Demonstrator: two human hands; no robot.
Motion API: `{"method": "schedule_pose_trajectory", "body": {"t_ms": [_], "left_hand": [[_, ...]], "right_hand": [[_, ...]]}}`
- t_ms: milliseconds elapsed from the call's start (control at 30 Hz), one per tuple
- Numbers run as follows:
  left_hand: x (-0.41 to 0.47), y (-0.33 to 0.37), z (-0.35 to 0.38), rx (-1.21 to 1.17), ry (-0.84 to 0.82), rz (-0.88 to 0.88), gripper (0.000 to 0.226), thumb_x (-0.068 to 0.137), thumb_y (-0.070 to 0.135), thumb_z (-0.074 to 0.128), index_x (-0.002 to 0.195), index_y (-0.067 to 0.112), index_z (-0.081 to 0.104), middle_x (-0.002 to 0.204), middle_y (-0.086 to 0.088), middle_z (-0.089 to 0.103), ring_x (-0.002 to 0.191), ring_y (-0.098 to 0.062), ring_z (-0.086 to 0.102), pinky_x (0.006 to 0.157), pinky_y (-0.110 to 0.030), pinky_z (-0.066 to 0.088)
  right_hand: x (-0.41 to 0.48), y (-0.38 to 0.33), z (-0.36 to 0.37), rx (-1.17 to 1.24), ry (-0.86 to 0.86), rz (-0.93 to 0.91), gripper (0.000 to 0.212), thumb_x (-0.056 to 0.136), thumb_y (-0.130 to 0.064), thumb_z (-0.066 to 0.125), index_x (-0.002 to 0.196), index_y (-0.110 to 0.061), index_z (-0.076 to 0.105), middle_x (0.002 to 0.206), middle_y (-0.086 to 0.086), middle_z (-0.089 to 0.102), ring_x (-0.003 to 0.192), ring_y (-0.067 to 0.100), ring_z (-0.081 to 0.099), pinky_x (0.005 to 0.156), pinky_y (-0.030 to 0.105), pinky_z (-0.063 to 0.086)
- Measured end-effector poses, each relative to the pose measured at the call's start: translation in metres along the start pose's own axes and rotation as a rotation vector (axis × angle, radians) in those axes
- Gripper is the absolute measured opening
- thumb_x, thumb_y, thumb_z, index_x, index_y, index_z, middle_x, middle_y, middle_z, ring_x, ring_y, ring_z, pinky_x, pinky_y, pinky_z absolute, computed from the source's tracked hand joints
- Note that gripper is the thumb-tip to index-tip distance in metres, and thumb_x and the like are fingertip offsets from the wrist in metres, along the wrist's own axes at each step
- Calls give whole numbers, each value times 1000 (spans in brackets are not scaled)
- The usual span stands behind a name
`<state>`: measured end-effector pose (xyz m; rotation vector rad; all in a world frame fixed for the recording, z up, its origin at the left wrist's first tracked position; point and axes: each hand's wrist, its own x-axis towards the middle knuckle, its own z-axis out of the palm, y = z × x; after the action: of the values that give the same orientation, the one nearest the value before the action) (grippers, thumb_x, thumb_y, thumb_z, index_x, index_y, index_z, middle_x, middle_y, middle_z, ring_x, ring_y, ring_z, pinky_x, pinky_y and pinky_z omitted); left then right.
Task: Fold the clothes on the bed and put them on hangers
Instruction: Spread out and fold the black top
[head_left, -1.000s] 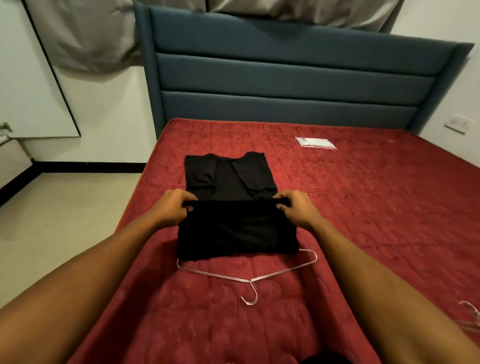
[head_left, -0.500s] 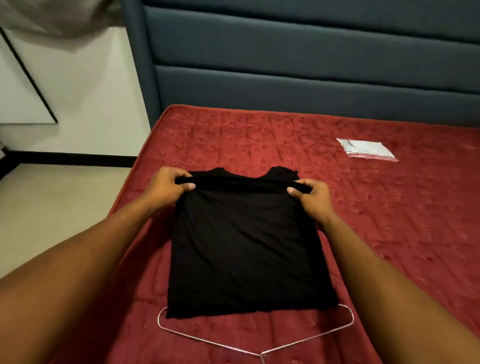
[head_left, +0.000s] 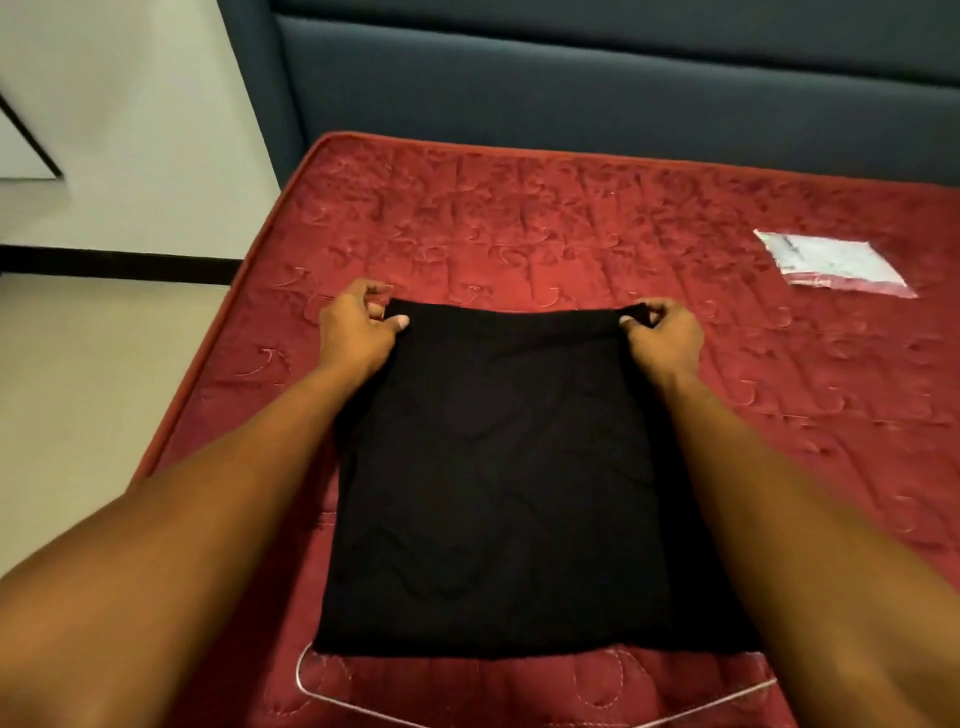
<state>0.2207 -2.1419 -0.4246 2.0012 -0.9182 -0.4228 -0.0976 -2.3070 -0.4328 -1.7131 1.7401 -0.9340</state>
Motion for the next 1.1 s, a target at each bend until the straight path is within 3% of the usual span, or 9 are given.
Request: {"method": "schedule_pose_trajectory", "body": {"t_ms": [167,333,500,567,667,733,800,900,1100], "left_hand": [[-61,7,-14,24,353,147,26,86,0,57,106,10,71,100,-10,72,90,-27,66,85,-38,51],[-102,4,-10,231,176,-68,15,91,22,68,92,8,69,81,-12,72,79,-37,67,75,-43,51],[-84,15,-21,356,41,-248,12,93,22,69,83,14,70,92,-20,72,92,-42,67,77,-39,50],[-86,20,-25,354,90,-278,10,93,17,67,88,12,73,94,-22,71,93,-42,66,78,-40,49],[-105,20,-22,493,196,-3,16,93,13,61,106,10,69,107,-20,65,101,-41,59,85,-48,45],[-130,22,-9,491,115,366,29,96,20,54,122,10,65,126,-16,59,114,-38,55,95,-51,45],[-138,18,14,577,-158,626,49,101,36,44,140,10,57,149,-16,49,138,-37,44,113,-52,36],[-104,12,42,850,-396,535,73,99,62,17,159,23,31,168,-5,21,156,-32,13,124,-58,11],[-38,9,27,950,-329,219,72,100,64,9,163,29,6,170,-9,6,156,-36,-4,120,-68,-4]], "right_hand": [[-34,-19,-31,162,169,-66,33,93,-8,65,126,-4,61,98,1,68,82,12,62,73,3,41],[-97,2,-51,91,108,72,23,92,-14,72,113,-6,66,79,-5,64,66,7,59,76,24,51],[-74,10,-54,89,2,127,24,87,-6,75,109,-13,68,81,2,71,68,14,66,83,40,58],[-77,6,-56,-35,101,97,27,89,-7,69,116,-11,67,95,8,74,88,28,70,89,40,54],[-112,-6,-53,-241,151,-323,38,91,-12,64,128,-7,62,125,13,66,120,34,59,105,46,44],[-143,-14,-42,-290,-91,-629,44,94,-21,60,136,-8,60,144,11,56,140,32,46,118,50,34],[-155,-16,-21,-448,-366,-756,55,101,-39,47,151,-18,48,163,5,37,155,25,25,125,51,20],[-115,-11,11,-688,-467,-691,65,103,-59,23,162,-33,25,171,-2,16,159,21,7,127,54,6],[-66,-13,15,-779,-372,-398,67,106,-59,10,165,-28,6,173,1,0,159,26,-6,126,56,-5]]}}
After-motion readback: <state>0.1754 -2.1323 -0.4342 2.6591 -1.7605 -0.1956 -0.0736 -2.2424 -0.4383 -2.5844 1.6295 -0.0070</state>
